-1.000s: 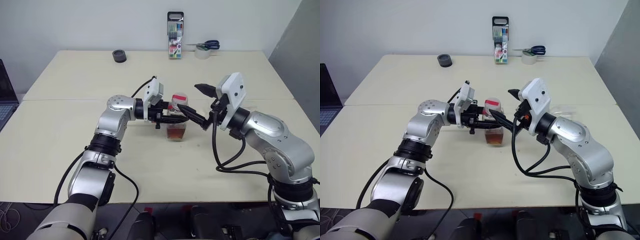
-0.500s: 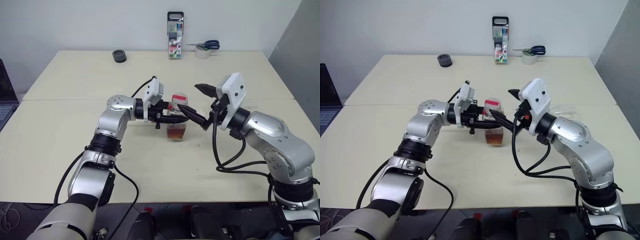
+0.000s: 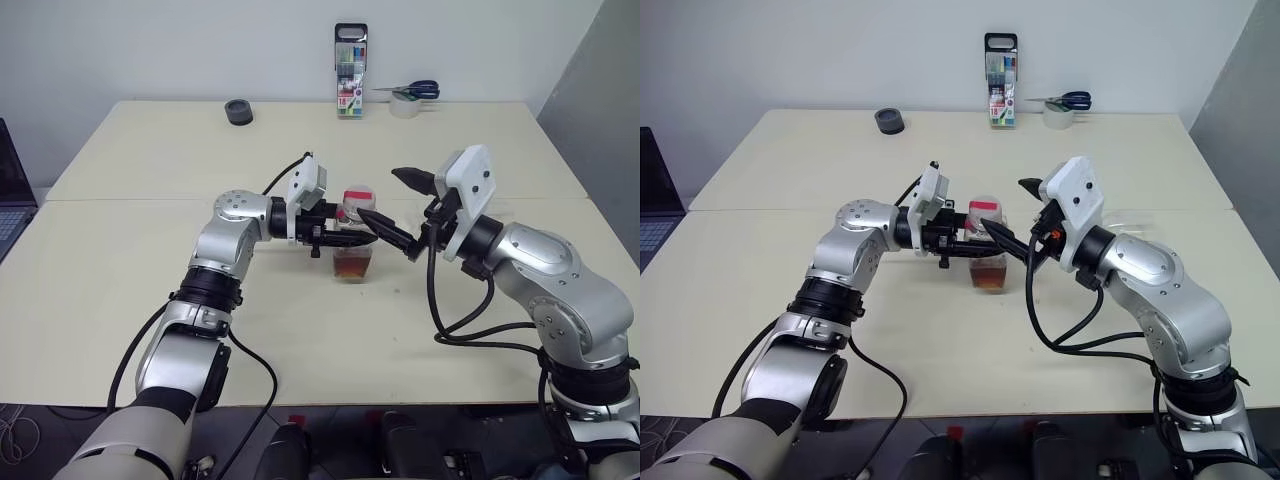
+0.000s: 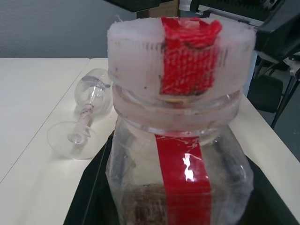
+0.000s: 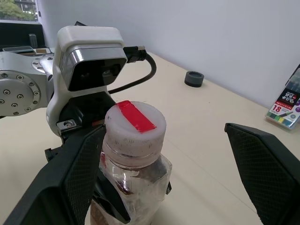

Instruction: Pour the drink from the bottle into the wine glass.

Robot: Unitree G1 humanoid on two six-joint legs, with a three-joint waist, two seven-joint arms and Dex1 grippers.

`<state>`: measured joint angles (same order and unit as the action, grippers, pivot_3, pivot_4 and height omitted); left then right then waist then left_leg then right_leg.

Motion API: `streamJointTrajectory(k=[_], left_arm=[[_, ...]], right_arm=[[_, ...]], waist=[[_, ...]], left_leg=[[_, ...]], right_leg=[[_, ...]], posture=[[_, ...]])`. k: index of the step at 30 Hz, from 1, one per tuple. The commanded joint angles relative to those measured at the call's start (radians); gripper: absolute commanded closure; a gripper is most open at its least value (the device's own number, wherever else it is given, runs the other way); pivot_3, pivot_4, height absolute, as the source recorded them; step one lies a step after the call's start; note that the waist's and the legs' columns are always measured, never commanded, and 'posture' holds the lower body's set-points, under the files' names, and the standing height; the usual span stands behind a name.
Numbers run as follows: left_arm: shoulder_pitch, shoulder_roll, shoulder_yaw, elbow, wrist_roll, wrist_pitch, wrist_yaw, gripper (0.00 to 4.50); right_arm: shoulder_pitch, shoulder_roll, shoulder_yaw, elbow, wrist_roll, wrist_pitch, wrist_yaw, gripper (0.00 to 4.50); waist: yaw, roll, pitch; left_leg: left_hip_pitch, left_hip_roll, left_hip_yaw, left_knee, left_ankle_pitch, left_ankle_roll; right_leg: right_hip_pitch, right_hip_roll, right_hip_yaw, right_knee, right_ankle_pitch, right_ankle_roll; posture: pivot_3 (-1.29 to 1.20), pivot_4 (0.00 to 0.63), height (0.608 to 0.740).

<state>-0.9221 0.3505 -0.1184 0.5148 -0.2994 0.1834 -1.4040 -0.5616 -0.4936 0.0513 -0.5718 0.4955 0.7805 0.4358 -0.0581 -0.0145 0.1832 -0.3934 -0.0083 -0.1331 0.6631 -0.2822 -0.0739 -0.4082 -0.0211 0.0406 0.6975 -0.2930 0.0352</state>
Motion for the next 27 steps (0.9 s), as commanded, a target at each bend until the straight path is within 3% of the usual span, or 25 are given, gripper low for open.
streamJointTrajectory(k=[1,17,27], left_arm=[[-0.013,0.007,0.013,-0.029,-0.013,-0.029,-0.015,2.74],[-0.007,0.005,0.015,-0.032,-0.015,-0.033,-0.008,2.74],[-0.001,0.005,0.011,-0.042,-0.014,-0.038,-0.013,2.74]], right_arm=[[0.001,-0.013,-0.055,-0.009,-0.001,0.002,-0.013,0.19],[-0.013,-0.036,-0.096,-0.069,0.186,0.122,0.042,0.19],[-0.054,-0.009,-0.053,0.002,0.151,0.096,0.036,0.19]], waist=[[0.000,0.000,0.000],[0.000,0.000,0.000],[0.000,0.000,0.000]], left_leg=[[0.000,0.000,0.000,0.000,0.000,0.000],[0.000,0.000,0.000,0.000,-0.002,0.003],[0.000,0.000,0.000,0.000,-0.002,0.003]], right_leg=[[0.000,0.000,0.000,0.000,0.000,0.000],[0.000,0.000,0.000,0.000,0.000,0.000],[0.000,0.000,0.000,0.000,0.000,0.000]], posture=[[0.00,0.150,0.740],[0.00,0.150,0.740],[0.00,0.150,0.740]])
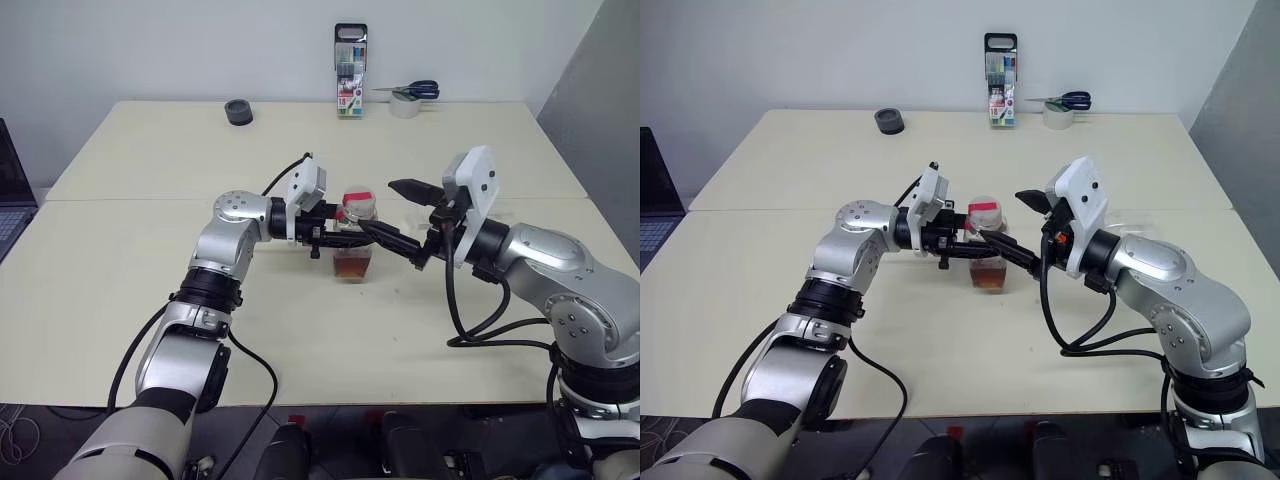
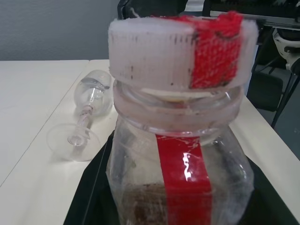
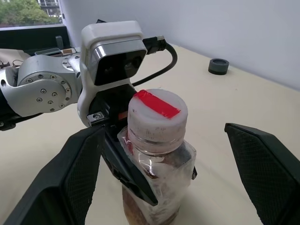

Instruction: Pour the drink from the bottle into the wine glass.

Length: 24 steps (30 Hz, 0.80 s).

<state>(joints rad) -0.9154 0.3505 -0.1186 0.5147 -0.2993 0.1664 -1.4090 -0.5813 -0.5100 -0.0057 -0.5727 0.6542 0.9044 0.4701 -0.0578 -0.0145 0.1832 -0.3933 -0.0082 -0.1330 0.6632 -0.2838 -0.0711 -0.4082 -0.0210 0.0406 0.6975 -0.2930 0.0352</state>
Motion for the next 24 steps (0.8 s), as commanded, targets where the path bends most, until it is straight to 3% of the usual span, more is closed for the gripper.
streamJointTrajectory(k=[1,14,18,22,24], left_arm=[[-0.008,0.005,0.011,-0.042,-0.014,-0.022,-0.008,2.74],[-0.007,0.003,0.007,-0.036,-0.009,-0.035,-0.010,2.74],[-0.005,0.002,0.007,-0.034,-0.010,-0.039,-0.010,2.74],[-0.005,0.001,0.006,-0.035,-0.010,-0.038,-0.009,2.74],[-0.004,0.000,0.006,-0.036,-0.010,-0.039,-0.008,2.74]], right_arm=[[-0.041,0.012,0.010,0.014,-0.013,-0.033,0.005,0.19],[-0.091,0.046,0.049,0.089,-0.028,-0.064,0.037,0.19],[-0.092,0.046,0.065,0.086,-0.041,-0.069,0.041,1.04],[-0.091,0.048,0.075,0.081,-0.058,-0.074,0.042,2.53],[-0.092,0.047,0.080,0.079,-0.067,-0.078,0.043,2.68]], waist=[[0.000,0.000,0.000],[0.000,0.000,0.000],[0.000,0.000,0.000],[0.000,0.000,0.000],[0.000,0.000,0.000]], left_leg=[[0.000,0.000,0.000,0.000,0.000,0.000],[0.000,0.000,0.000,0.000,0.000,0.000],[0.000,0.000,0.000,0.000,0.000,0.000],[0.000,0.000,0.000,0.000,0.000,0.000],[0.000,0.000,0.000,0.000,0.000,0.000]], right_leg=[[0.000,0.000,0.000,0.000,0.000,0.000],[0.000,0.000,0.000,0.000,0.000,0.000],[0.000,0.000,0.000,0.000,0.000,0.000],[0.000,0.000,0.000,0.000,0.000,0.000],[0.000,0.000,0.000,0.000,0.000,0.000]], posture=[[0.00,0.150,0.740],[0.00,0.150,0.740],[0.00,0.150,0.740],[0.00,0.150,0.740],[0.00,0.150,0.740]])
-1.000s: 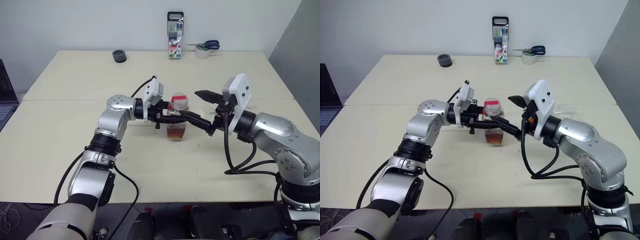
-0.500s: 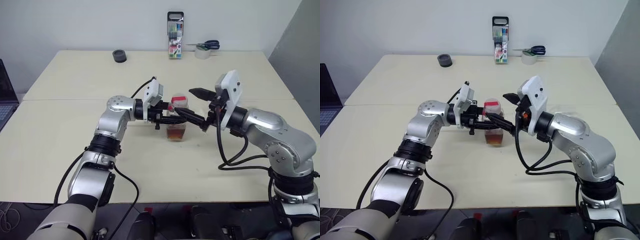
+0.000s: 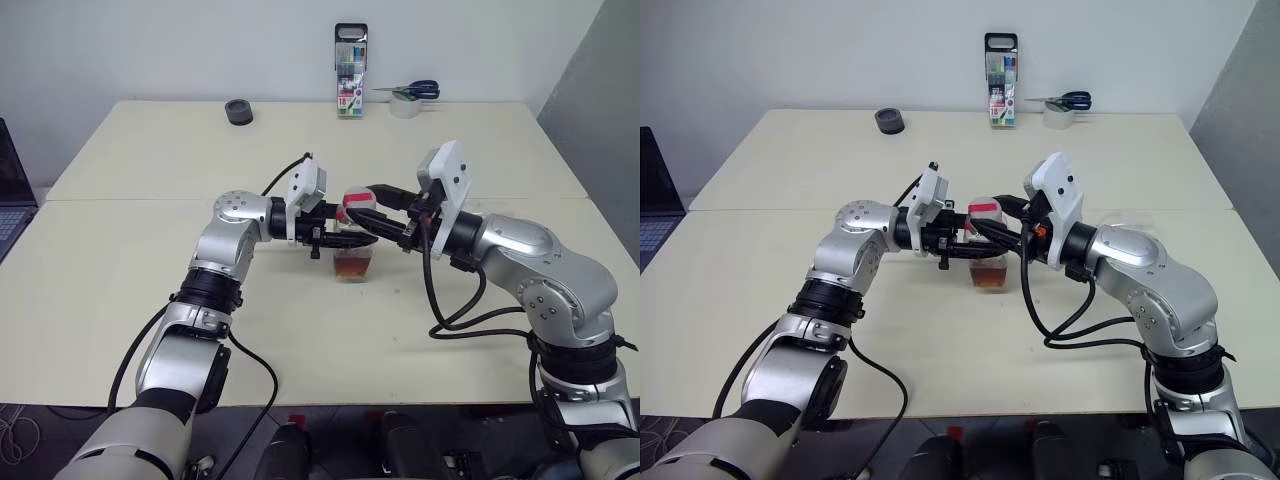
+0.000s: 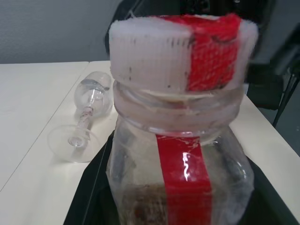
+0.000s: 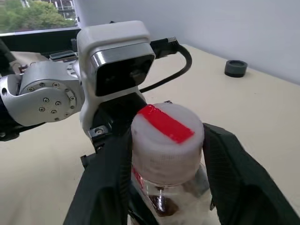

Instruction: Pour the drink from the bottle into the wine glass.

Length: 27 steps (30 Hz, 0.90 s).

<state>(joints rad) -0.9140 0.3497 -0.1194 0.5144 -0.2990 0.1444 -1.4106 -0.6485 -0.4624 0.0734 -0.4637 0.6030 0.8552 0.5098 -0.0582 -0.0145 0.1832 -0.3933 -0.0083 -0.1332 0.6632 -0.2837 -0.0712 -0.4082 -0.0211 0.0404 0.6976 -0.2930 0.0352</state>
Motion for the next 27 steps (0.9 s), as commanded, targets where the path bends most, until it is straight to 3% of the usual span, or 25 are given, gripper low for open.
streamJointTrajectory(k=[1,10,15,20,24,27], left_arm=[[-0.005,0.001,0.006,-0.035,-0.010,-0.018,-0.007,2.74],[0.008,0.004,0.006,-0.044,-0.010,-0.016,-0.003,2.74],[0.016,0.005,0.007,-0.052,-0.011,-0.010,-0.001,2.76],[0.026,0.008,0.014,-0.059,-0.010,-0.004,0.015,2.76],[0.036,0.020,0.034,-0.063,-0.016,0.011,0.045,2.76],[0.048,0.039,0.057,-0.072,-0.022,0.026,0.084,2.76]], right_arm=[[-0.024,-0.002,0.005,-0.032,-0.024,-0.033,0.003,2.68],[-0.007,-0.044,0.061,-0.079,-0.164,-0.136,0.004,2.69],[0.014,-0.035,0.023,-0.105,-0.162,-0.157,0.002,2.80],[0.075,-0.004,-0.140,-0.159,-0.023,-0.067,-0.047,2.81],[0.204,-0.064,-0.259,-0.208,0.000,-0.022,-0.068,2.81],[0.434,-0.055,-0.357,-0.210,-0.055,-0.049,-0.123,2.81]], waist=[[0.000,0.000,0.000],[0.000,0.000,0.000],[0.000,0.000,0.000],[0.001,0.000,0.000],[0.005,0.000,0.000],[0.011,-0.001,-0.001]], left_leg=[[0.000,0.000,0.000,0.000,0.000,0.000],[0.000,0.000,0.000,0.000,0.000,0.000],[0.000,0.000,0.000,0.000,0.000,0.000],[0.000,0.000,0.000,0.000,0.000,0.000],[-0.001,0.000,-0.001,0.000,0.000,0.000],[0.000,0.000,-0.001,-0.001,0.000,0.000]], right_leg=[[0.000,0.000,0.000,0.000,0.000,0.000],[0.000,0.000,0.000,0.000,0.000,0.000],[0.000,0.000,0.000,0.000,0.000,0.000],[0.000,0.000,0.000,0.000,0.000,0.000],[0.001,-0.001,0.000,0.000,0.000,0.000],[0.001,0.000,-0.001,0.000,0.000,0.000]], posture=[[0.00,0.150,0.740],[0.00,0.150,0.740],[0.00,0.150,0.740],[0.00,0.150,0.740],[0.00,0.150,0.740],[0.00,0.150,0.740]])
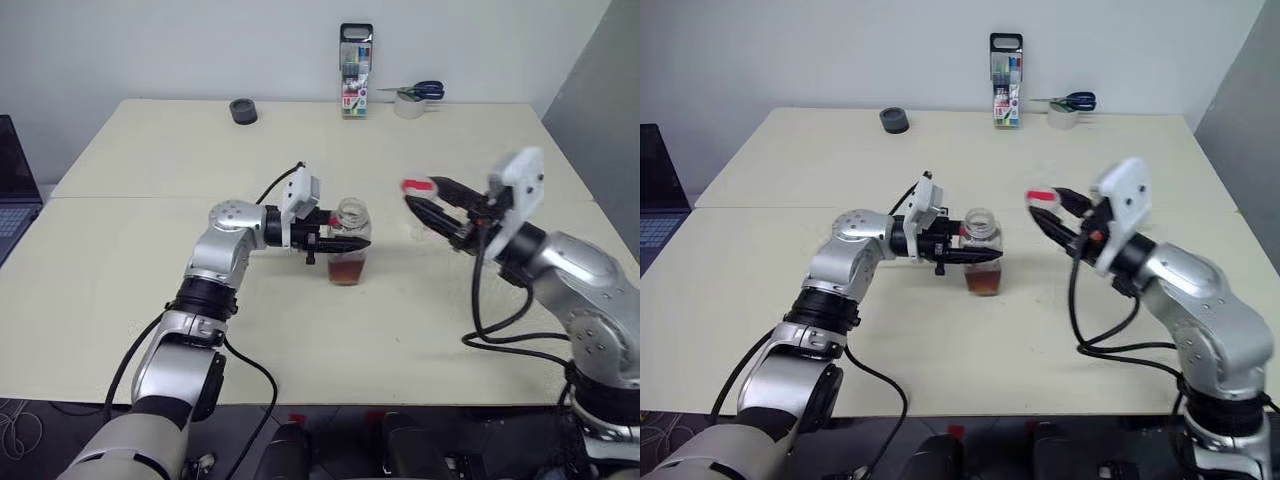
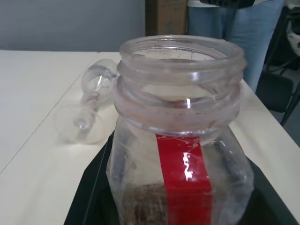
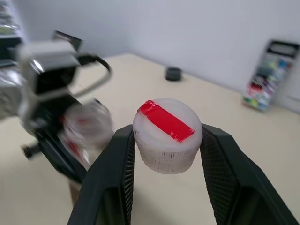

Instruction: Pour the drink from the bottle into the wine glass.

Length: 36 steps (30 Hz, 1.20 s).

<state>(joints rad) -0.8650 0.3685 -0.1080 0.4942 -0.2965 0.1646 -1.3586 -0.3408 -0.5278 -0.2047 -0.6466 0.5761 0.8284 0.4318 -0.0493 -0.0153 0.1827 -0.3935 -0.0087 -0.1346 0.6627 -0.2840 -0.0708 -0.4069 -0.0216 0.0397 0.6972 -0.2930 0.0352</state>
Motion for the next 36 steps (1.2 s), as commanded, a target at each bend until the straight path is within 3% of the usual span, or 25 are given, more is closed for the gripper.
streamJointTrajectory(k=[1,5,13,17,21,26,30,36], left_arm=[[0.003,0.027,0.053,-0.055,-0.026,0.011,0.041,2.76],[-0.001,0.063,0.103,-0.050,-0.033,0.031,0.104,2.76],[-0.005,0.123,0.172,-0.040,-0.028,0.040,0.205,2.76],[-0.004,0.144,0.200,-0.026,-0.014,0.029,0.280,2.76],[0.006,0.174,0.219,-0.009,0.016,0.013,0.369,2.76],[0.044,0.213,0.259,-0.016,0.037,0.018,0.480,2.76],[0.087,0.233,0.297,-0.044,0.039,0.036,0.573,2.76],[0.134,0.250,0.376,-0.033,0.037,0.047,0.747,2.76]], right_arm=[[0.184,0.025,-0.096,-0.021,-0.041,-0.033,-0.063,2.81],[0.404,0.064,-0.040,0.140,-0.263,-0.153,-0.200,2.81],[0.465,0.116,-0.010,0.254,-0.290,-0.174,-0.187,0.06],[0.470,0.072,-0.052,0.258,-0.252,-0.106,-0.136,0.00],[0.455,-0.029,-0.082,0.247,-0.269,-0.160,-0.065,0.00],[0.307,-0.149,0.001,0.102,-0.123,-0.145,0.159,0.00],[0.107,-0.115,0.170,0.075,-0.089,-0.104,0.202,0.00],[-0.157,0.041,0.390,0.218,-0.181,-0.122,0.164,0.00]], waist=[[0.002,0.000,0.000],[0.001,0.000,0.000],[-0.014,0.000,-0.001],[-0.012,0.000,-0.001],[-0.006,0.000,-0.001],[-0.015,0.000,-0.001],[-0.016,0.000,-0.001],[-0.010,-0.001,0.000]], left_leg=[[0.000,0.000,0.000,0.000,0.000,0.000],[0.001,0.000,0.003,0.000,0.000,0.000],[0.010,0.002,0.005,-0.001,0.000,0.000],[0.010,0.002,0.004,-0.001,0.000,0.000],[0.009,0.002,0.004,-0.001,0.000,0.000],[0.009,0.002,0.005,-0.001,0.000,0.000],[0.009,0.003,0.002,-0.001,0.000,0.000],[0.005,0.001,0.002,0.000,0.001,-0.003]], right_leg=[[0.000,0.001,0.000,0.000,0.000,0.000],[0.000,0.001,0.002,0.001,0.000,0.000],[0.004,0.003,0.004,0.002,0.000,0.000],[0.004,0.003,0.004,0.002,0.000,0.000],[0.004,0.003,0.004,0.001,0.000,0.000],[0.004,0.002,0.005,0.001,0.000,0.000],[0.004,0.004,0.003,0.001,0.000,0.000],[0.002,0.000,0.002,0.000,0.000,0.000]], posture=[[0.00,0.150,0.740],[0.00,0.150,0.740],[0.00,0.150,0.740],[0.00,0.150,0.740],[0.00,0.150,0.740],[0.00,0.150,0.740],[0.00,0.150,0.740],[0.00,0.150,0.740]])
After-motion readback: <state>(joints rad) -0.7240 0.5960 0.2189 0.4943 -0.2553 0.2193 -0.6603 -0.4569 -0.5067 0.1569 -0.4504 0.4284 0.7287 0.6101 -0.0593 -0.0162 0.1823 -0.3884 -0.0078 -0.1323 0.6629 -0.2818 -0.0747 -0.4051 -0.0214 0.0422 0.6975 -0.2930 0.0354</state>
